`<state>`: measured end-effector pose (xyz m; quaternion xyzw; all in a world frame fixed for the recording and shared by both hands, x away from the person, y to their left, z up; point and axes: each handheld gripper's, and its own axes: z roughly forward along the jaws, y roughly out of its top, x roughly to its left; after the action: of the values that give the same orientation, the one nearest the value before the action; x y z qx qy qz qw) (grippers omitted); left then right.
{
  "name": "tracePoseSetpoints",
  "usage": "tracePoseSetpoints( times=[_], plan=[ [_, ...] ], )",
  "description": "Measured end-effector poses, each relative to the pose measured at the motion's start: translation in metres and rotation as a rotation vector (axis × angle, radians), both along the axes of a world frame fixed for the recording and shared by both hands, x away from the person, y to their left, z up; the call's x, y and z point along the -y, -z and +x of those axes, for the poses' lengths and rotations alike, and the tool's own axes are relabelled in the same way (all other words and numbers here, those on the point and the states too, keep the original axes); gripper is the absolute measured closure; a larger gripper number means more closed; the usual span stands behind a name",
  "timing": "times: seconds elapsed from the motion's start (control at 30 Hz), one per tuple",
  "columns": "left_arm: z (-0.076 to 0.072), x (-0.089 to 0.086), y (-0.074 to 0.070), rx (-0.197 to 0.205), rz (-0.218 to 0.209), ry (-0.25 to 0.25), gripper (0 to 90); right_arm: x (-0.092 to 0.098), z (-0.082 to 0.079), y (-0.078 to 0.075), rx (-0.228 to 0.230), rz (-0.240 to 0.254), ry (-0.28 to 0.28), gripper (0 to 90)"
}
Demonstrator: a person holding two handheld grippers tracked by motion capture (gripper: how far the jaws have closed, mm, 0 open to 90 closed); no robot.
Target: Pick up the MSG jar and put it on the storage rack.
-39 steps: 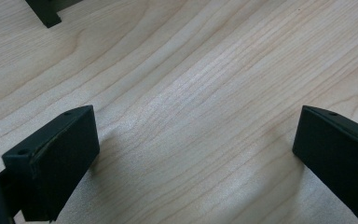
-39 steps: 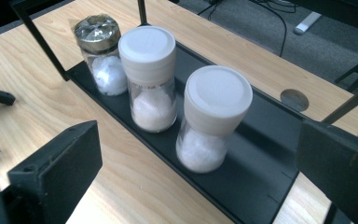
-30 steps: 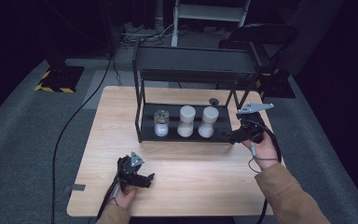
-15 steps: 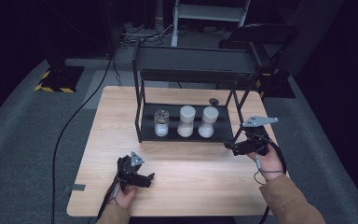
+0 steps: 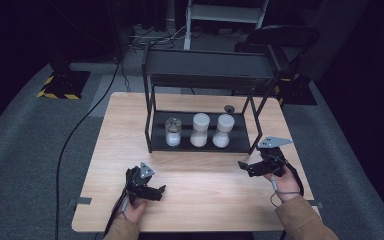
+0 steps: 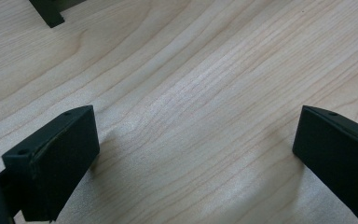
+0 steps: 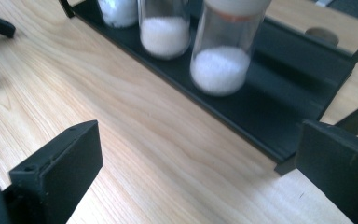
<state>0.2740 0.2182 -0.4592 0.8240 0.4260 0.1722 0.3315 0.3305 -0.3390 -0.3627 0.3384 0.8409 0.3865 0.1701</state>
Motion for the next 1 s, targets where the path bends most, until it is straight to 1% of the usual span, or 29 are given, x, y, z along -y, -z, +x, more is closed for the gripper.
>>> tracePoseSetpoints(
  times=[0.17,0.27,0.37,0.53,0.73,0.87,1.0],
  plan=[
    [0.0,0.0,0.0,0.0,0.0,0.0,0.0,0.001,-0.003,0.011,-0.003,-0.007,0.001,0.7],
    [0.0,0.0,0.0,0.0,0.0,0.0,0.0,0.001,-0.003,0.018,-0.015,-0.019,0.002,0.7],
    [0.0,0.0,0.0,0.0,0.0,0.0,0.0,0.0,-0.003,0.025,-0.031,-0.021,0.004,0.7],
    [0.0,0.0,0.0,0.001,0.001,0.0,0.0,0.0,-0.004,0.037,-0.042,-0.024,0.002,0.7],
    [0.0,0.0,0.0,0.0,0.001,-0.001,0.0,-0.002,-0.006,0.047,-0.058,-0.041,-0.005,0.8],
    [0.0,0.0,0.0,0.0,0.001,-0.002,0.0,-0.002,-0.008,0.053,-0.074,-0.051,0.002,0.8],
    [0.0,0.0,0.0,0.0,0.002,-0.002,0.0,-0.002,-0.011,0.06,-0.08,-0.061,0.007,0.9]
  ],
)
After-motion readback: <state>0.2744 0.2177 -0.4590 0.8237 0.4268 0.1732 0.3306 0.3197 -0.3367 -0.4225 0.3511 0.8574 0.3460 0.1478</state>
